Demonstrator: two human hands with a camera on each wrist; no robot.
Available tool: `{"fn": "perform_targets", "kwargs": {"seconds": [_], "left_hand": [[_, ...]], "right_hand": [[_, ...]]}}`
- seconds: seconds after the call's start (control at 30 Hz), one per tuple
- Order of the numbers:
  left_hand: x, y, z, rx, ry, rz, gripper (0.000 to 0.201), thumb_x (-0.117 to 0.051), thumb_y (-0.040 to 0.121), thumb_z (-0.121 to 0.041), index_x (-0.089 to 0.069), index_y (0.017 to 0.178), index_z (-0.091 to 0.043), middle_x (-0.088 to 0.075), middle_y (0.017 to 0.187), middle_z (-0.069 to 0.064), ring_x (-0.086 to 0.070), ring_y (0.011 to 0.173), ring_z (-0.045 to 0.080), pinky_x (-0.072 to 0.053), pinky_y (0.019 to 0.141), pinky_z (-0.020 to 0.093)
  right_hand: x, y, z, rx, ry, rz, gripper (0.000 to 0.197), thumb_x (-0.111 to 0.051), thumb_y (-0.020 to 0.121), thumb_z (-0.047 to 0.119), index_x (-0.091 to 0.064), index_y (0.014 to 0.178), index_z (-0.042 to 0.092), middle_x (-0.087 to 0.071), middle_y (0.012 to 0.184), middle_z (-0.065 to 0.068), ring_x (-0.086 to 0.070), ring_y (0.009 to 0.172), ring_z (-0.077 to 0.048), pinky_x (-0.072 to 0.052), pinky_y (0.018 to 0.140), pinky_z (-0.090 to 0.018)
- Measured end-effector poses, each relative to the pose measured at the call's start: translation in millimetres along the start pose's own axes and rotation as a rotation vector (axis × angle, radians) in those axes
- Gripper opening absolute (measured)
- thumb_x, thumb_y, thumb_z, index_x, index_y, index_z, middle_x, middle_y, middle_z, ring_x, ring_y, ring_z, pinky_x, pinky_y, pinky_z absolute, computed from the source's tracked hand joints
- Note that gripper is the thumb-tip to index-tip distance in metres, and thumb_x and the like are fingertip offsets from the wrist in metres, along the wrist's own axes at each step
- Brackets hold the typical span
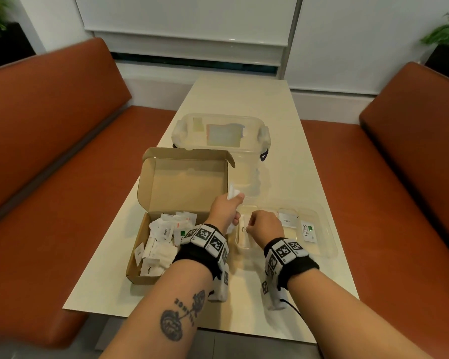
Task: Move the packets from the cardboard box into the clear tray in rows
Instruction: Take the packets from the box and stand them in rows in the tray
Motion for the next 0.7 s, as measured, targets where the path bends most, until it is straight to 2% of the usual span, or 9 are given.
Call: {"fn": "perform_targets", "kwargs": {"seconds": [0.2, 0.27, 0.37, 0.53, 0.6, 0.7], "left_hand": [[0.8, -1.8, -1.0, -0.006, -0.001, -0.003, 0.018, -0.055, 0.095, -0.028, -0.056, 0.098, -0.010, -0.059, 0.088, 0.000, -0.042, 0.048, 0.010, -0.037, 0.044, 0.021], [0.9, -2.1, -1.3, -0.009, -0.004, -0.007, 0.017, -0.055, 0.095, -0.028, -0.057, 0.094, -0.011, -0.059, 0.088, 0.000, -0.042, 0.048, 0.010, -0.037, 0.043, 0.020], [1.2, -1.8, -1.5, -0.017, 0.017, -0.013, 0.016, -0.055, 0.095, -0.028, -0.057, 0.086, -0.014, -0.059, 0.085, 0.000, -0.042, 0.047, 0.010, -0.037, 0.043, 0.021], [2.5, -0.4, -1.1, -0.034, 0.043, -0.025, 0.017, -0.055, 0.095, -0.030, -0.058, 0.088, -0.014, -0.058, 0.078, -0.002, -0.043, 0.047, 0.010, -0.038, 0.045, 0.022], [2.7, 0.1, -0.8, -0.037, 0.036, -0.031, 0.020, -0.055, 0.095, -0.030, -0.060, 0.093, -0.010, -0.057, 0.075, -0.001, -0.043, 0.044, 0.009, -0.038, 0.044, 0.021], [2.5, 0.5, -0.1, -0.029, 0.057, -0.038, 0.032, -0.055, 0.095, -0.033, -0.062, 0.104, -0.003, -0.052, 0.060, -0.001, -0.042, 0.037, 0.006, -0.038, 0.041, 0.018]], "right_hand": [[9.9, 0.8, -1.7, 0.065, -0.067, -0.040, 0.016, -0.059, 0.082, 0.010, -0.066, 0.095, 0.017, -0.068, 0.098, -0.004, -0.060, 0.096, -0.023, -0.044, 0.076, -0.029], [10.5, -0.6, -2.2, 0.103, -0.106, -0.035, 0.019, -0.059, 0.083, 0.010, -0.066, 0.098, 0.020, -0.068, 0.098, -0.001, -0.057, 0.100, -0.022, -0.044, 0.078, -0.029], [6.2, -4.2, -2.4, 0.171, -0.164, 0.015, 0.024, -0.064, 0.082, 0.013, -0.067, 0.103, 0.024, -0.069, 0.097, 0.002, -0.048, 0.104, -0.018, -0.038, 0.075, -0.025], [2.6, -7.0, -6.0, 0.200, -0.178, 0.060, 0.024, -0.069, 0.081, 0.024, -0.068, 0.105, 0.025, -0.069, 0.095, 0.006, -0.045, 0.104, -0.017, -0.038, 0.078, -0.025], [3.1, -6.8, -5.9, 0.205, -0.173, 0.064, 0.025, -0.069, 0.080, 0.029, -0.068, 0.106, 0.026, -0.069, 0.095, 0.006, -0.045, 0.105, -0.017, -0.039, 0.079, -0.026], [1.6, -6.7, -5.2, 0.207, -0.209, 0.080, 0.034, -0.069, 0.079, 0.037, -0.066, 0.111, 0.027, -0.068, 0.101, 0.003, -0.045, 0.106, -0.017, -0.040, 0.083, -0.028]]}}
Point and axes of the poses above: each hand's wrist, its own y-axis towards the middle knuckle, its own x-axis out of the back of the hand, z = x × y, the point moved 6 cm from there along y, towards the middle knuckle
